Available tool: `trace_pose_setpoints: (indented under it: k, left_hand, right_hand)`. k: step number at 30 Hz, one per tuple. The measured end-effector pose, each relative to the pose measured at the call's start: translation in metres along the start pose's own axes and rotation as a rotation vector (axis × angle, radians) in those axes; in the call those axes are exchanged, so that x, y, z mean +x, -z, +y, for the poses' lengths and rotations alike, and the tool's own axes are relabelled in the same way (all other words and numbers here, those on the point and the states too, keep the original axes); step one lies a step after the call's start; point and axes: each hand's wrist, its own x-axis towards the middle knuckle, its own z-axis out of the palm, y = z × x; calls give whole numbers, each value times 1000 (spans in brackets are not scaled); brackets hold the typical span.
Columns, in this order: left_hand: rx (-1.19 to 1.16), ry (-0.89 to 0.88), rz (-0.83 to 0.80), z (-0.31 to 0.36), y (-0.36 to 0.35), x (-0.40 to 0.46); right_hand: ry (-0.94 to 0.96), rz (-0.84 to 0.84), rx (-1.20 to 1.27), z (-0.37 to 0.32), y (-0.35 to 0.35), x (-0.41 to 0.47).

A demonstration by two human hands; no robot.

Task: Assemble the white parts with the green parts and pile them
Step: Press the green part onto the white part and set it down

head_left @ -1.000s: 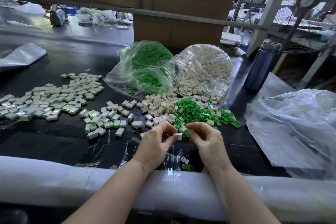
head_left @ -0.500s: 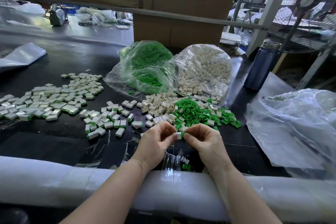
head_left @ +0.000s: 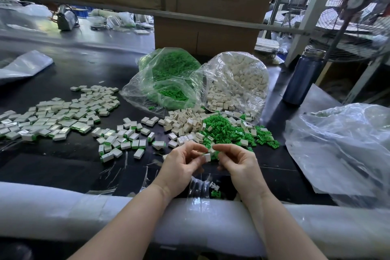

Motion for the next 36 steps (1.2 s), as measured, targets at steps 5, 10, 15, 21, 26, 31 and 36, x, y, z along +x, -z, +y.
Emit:
trace_pose_setpoints:
  k: [5, 10, 15, 21, 26, 31, 36]
  left_hand:
    - [-29, 12, -44, 1, 0, 0]
    - [-7, 23, -42, 1, -1, 0]
    - [21, 15, -47, 1, 0, 0]
    - [6, 27, -50, 2, -1, -1]
    - [51, 21, -36, 2, -1, -1]
    - [58, 36, -38, 2, -1, -1]
    - [46, 51, -37, 0, -1, 0]
  right_hand:
    - [5, 1, -5, -1, -2, 1]
    - [52, 29, -40, 0, 1, 1]
    - [19, -4, 44, -1, 1, -1]
    - [-53, -7, 91, -3, 1, -2]
    - [-62, 12, 80, -2, 0, -1]
    - [-57, 6, 21, -2, 0, -1]
    - [-76, -3, 58, -3, 0, -1]
